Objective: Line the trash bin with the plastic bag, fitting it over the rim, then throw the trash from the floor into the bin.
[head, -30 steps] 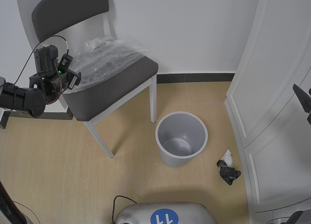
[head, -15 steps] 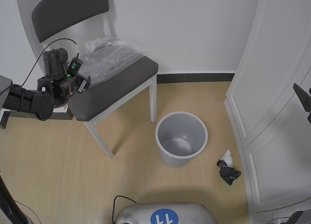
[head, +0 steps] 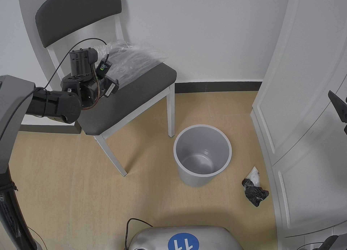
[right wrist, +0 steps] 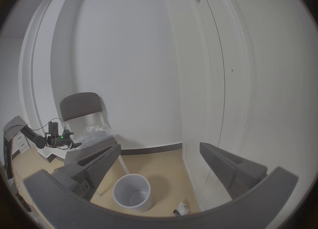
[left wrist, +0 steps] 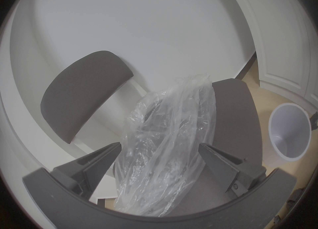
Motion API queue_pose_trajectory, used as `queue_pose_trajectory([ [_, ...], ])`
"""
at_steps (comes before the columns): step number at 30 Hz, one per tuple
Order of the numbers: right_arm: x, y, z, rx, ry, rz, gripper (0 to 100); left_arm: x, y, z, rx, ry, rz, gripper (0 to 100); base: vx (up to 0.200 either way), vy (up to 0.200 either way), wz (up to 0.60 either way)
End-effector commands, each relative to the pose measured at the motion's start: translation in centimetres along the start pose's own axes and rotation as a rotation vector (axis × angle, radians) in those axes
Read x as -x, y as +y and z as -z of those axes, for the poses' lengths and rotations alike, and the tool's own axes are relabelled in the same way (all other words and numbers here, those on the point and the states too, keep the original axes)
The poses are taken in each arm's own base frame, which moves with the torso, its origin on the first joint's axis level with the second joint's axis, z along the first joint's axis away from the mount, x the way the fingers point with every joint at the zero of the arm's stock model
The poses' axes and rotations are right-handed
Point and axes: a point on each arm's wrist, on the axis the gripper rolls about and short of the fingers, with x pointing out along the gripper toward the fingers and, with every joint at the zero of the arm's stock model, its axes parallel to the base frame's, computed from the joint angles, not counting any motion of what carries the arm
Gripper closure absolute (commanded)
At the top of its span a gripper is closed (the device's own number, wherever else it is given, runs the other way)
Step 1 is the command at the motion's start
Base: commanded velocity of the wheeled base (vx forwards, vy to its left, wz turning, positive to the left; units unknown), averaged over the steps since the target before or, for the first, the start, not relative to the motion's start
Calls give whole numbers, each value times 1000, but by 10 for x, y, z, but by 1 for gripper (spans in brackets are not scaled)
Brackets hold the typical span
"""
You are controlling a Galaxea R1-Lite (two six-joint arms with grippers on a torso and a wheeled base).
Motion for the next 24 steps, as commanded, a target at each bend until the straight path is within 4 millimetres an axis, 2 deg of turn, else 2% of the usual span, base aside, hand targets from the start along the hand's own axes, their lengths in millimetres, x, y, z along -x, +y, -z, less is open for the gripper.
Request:
queue_pose_trajectory([
  [1,0,0,0,2,1,1,0,-16,-17,3,-10,4,16,0,0,0,0],
  [15,-1,-1,1,4,2,8,0,-39,-26,6,-18,9,7,0,0,0,0],
  [24,-1,-1,1,4,3,15,0,-45,-12,6,-25,3,-33,0,0,0,0],
])
